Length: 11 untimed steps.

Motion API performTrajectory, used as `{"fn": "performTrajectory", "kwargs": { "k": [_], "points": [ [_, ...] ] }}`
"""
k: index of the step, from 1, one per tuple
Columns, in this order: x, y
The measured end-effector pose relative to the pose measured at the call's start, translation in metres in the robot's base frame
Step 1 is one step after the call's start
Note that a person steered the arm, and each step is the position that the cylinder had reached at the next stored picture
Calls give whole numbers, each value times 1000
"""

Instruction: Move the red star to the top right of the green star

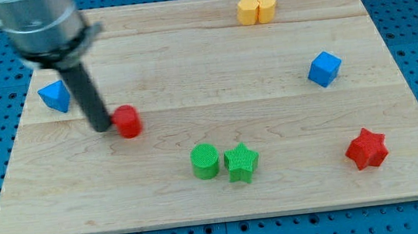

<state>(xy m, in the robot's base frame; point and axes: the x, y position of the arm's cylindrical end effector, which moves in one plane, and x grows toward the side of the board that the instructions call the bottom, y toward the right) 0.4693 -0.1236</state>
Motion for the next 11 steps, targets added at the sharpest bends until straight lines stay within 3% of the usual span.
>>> {"fn": "performTrajectory", "kwargs": {
  "k": [1, 2, 3, 5, 6, 7, 9, 10, 11],
  "points": [
    [15, 109],
    [36, 140],
    [44, 243],
    [133, 255],
    [138, 357],
    [95, 354],
    [45, 233],
    [95, 261],
    [98, 224]
  ]
}}
